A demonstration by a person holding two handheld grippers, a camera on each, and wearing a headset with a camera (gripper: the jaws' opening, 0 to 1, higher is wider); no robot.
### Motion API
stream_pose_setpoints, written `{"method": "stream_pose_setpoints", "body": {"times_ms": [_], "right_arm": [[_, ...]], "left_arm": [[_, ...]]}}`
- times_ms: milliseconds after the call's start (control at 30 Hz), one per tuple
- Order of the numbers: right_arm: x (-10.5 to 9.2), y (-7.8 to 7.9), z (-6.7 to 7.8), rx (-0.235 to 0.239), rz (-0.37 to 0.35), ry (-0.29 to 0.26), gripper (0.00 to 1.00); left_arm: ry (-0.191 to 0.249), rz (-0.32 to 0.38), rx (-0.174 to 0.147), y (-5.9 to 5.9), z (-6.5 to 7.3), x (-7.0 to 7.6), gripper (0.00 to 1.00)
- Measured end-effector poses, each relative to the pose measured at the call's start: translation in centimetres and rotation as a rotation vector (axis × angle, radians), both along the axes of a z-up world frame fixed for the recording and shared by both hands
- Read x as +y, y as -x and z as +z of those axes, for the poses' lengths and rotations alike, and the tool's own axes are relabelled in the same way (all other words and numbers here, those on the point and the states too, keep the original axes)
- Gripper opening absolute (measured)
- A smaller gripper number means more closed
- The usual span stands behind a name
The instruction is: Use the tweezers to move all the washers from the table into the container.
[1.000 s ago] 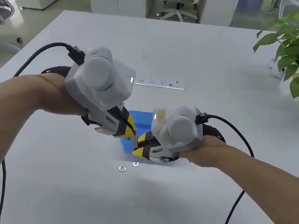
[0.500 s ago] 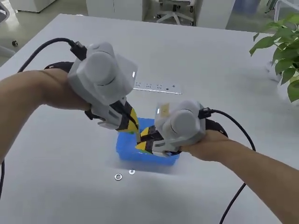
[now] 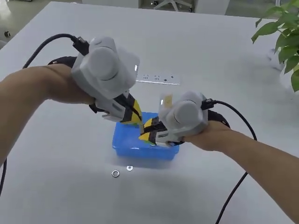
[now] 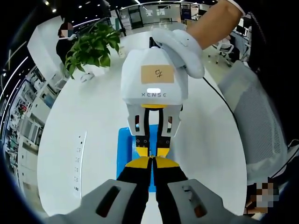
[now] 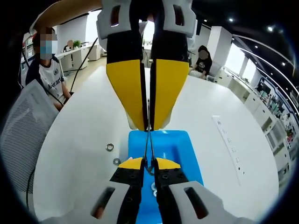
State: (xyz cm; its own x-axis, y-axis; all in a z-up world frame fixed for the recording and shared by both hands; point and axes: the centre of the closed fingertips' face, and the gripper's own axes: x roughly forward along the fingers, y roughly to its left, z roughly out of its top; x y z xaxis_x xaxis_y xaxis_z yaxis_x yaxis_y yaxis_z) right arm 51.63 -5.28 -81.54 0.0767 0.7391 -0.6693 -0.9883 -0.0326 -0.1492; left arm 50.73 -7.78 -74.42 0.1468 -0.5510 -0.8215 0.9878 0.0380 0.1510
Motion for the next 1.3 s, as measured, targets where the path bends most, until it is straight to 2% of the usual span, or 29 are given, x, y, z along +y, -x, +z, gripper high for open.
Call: {"method": "stream_pose_setpoints", "body": {"times_ms": [367,600,1300], "right_arm": [[-0.6,-1.6,-1.8,0.018,-0.013,0.010,0.10],[-1.0,-2.2,-2.8,0.028,-0.016,0.019,0.10],[-1.6,-3.4,-4.2,0.037,-0.056,0.039,0.11]], "left_arm": [[0.008,-0.004,0.013,-1.7,-1.8,-0.5,0.05],[0.009,-0.011,0.027,-2.3,-2.8,-0.8,0.05],[0.020,-0.021,0.038,-3.5,-4.0,-1.2,0.05]]}}
